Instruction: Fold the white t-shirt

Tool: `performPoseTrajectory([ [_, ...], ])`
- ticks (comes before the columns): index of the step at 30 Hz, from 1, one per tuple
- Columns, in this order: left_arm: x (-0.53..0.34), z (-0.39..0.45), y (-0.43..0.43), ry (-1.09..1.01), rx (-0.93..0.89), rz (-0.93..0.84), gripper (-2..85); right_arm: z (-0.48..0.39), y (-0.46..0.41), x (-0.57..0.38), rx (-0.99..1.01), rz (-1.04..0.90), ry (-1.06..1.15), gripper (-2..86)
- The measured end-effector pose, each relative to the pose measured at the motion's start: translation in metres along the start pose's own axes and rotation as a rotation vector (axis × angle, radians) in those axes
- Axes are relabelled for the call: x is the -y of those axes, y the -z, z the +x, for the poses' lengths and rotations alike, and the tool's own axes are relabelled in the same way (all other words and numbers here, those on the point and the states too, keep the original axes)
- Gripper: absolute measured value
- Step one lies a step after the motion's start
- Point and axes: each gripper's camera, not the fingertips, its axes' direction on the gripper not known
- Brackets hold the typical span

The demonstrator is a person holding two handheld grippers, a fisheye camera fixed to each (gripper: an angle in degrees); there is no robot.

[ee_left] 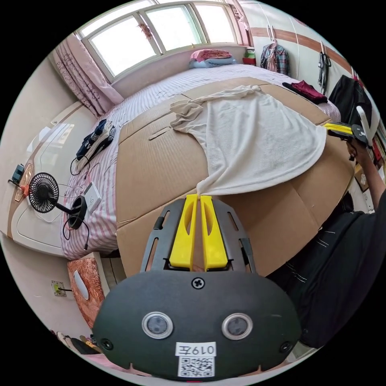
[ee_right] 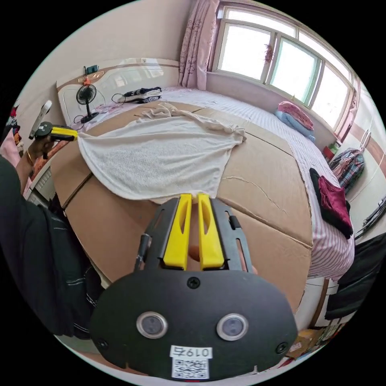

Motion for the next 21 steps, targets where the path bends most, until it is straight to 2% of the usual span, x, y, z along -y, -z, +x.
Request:
performPoseTrajectory([
  [5,0.021,-0.014,0.001,0.033,0.003,-0.024,0.8,0.004,-0.006,0.05,-0.047,-0.07,-0.045,-0.4],
  [9,0.037,-0.014,-0.004,-0.01,0.034,-0.087,0.9,-0.013,-0.019,0.078,-0.158,-0.209,0.048,-0.7],
  [13,0.046,-0.019,0.006,-0.035,0.031,-0.1,0.9,-0.02,-0.015,0.091,-0.196,-0.27,0.097,-0.7],
  [17,0.06,-0.037,0.02,-0.045,-0.007,-0.089,0.9,-0.005,0.002,0.118,-0.069,-0.287,0.079,-0.8],
  [19,0.071,-0.044,0.029,-0.105,-0.08,-0.096,0.8,0.006,0.008,0.131,0.069,-0.292,0.073,-0.8],
  [20,0.073,-0.044,0.032,-0.128,-0.092,-0.101,0.8,0.009,0.007,0.136,0.15,-0.34,0.097,-0.8],
  [21,0.075,-0.044,0.038,-0.17,-0.111,-0.109,0.7,0.009,0.006,0.137,0.137,-0.384,0.119,-0.8],
])
